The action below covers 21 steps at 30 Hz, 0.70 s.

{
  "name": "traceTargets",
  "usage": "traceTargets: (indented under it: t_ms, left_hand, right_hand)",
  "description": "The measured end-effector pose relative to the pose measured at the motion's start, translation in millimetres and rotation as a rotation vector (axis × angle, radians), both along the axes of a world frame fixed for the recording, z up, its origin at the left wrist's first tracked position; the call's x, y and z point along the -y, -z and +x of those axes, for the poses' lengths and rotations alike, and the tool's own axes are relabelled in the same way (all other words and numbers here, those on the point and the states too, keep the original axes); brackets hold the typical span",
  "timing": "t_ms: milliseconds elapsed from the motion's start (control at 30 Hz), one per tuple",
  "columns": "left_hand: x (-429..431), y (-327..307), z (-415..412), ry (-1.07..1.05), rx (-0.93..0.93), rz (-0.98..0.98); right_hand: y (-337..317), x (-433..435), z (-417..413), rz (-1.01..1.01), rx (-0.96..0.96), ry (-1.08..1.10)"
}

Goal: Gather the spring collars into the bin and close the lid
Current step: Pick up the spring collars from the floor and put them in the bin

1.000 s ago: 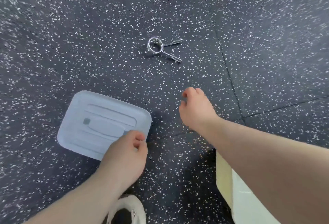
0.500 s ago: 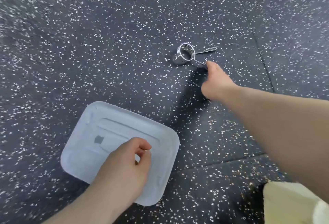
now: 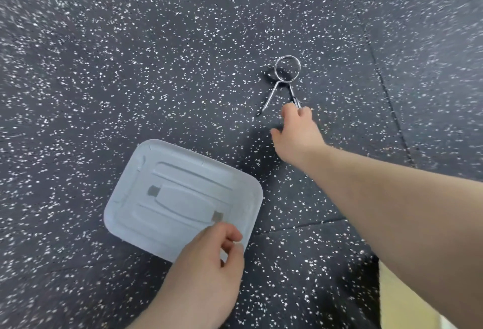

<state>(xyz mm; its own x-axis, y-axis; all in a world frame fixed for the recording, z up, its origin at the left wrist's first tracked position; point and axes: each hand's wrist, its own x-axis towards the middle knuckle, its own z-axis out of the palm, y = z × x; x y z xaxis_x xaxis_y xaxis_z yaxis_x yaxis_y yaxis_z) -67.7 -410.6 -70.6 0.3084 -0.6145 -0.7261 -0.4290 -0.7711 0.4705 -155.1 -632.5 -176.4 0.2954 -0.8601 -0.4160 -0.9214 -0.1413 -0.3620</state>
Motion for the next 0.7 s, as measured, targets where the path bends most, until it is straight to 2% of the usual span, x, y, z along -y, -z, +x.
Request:
traceTargets:
  t_ms: [133, 233, 433, 500, 600, 700]
  left_hand:
    - [-1, 8, 1, -0.027, -0.004, -0.025]
    - [-10, 17, 15, -0.077, 0.01, -0.025]
    - [-32, 26, 32, -0.135, 0.062, 0.025]
    - [-33, 24, 29, -0.139, 0.062, 0.028]
    - [-29, 18, 16, -0.166, 0.035, 0.036]
    - [-22, 5, -6, -0.216, -0.009, 0.051]
  right_hand:
    - [11, 12, 6, -0.187, -0.099, -0.076]
    - [23, 35, 12, -0.12, -0.162, 0.063]
    - [32, 50, 19, -0.052, -0.213, 0.183]
    - [27, 46, 13, -0.009, -0.168, 0.23]
    - [12, 32, 1, 0.049, 0.01, 0.278]
    - [-9, 9, -15, 0.157, 0.134, 0.186]
